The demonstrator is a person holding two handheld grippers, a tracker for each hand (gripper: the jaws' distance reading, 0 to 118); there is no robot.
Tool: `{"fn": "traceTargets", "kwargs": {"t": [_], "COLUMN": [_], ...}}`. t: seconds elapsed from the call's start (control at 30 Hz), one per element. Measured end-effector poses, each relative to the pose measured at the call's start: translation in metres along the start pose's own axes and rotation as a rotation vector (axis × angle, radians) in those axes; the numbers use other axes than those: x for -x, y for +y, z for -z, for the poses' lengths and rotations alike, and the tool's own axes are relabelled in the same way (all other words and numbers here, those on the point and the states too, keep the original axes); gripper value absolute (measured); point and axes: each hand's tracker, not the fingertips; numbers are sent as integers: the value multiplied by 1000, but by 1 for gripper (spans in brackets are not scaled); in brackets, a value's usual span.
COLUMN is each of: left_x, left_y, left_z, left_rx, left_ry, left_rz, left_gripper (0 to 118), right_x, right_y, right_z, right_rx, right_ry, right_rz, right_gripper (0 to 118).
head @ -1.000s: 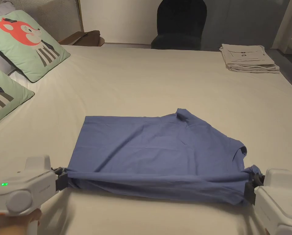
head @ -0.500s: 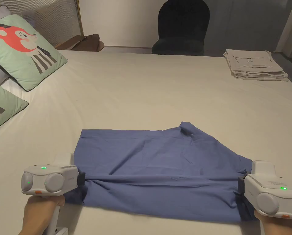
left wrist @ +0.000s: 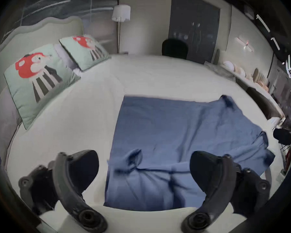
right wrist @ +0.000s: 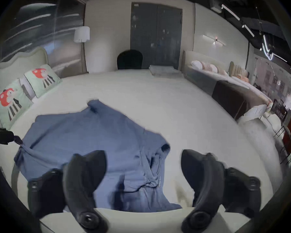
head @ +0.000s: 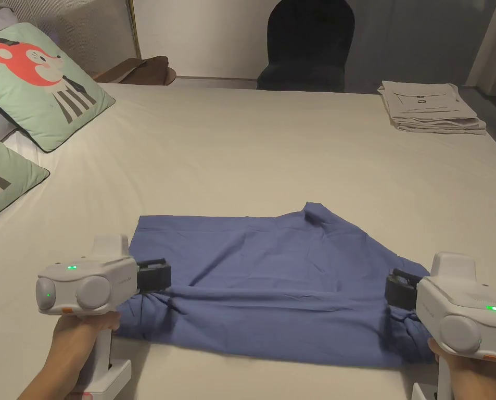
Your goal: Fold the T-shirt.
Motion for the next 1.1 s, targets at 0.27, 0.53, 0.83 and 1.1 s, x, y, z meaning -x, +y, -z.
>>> {"fn": "traceTargets", "kwargs": {"t": [0.27, 0.53, 0.83, 1.1], "left_x": [-38, -60, -51, 0], "left_y": [10, -29, -53, -47], "left_z": [-100, -156, -157, -101], "left_rx": [-353, -512, -469, -65], "left_ry": [-65, 19, 7, -1], "left_rz": [21, 100, 99, 10], "left_gripper": [109, 104, 0, 0], "right_x": [20, 36, 37, 28], "right_y": [21, -5, -18, -17], "right_z": [-108, -161, -169, -163], "right_rx": [-304, -417, -443, -428], "right_ry": [41, 37, 26, 16], "right_rz": [-25, -93, -109, -95], "right_gripper": [101, 70, 0, 0]}}
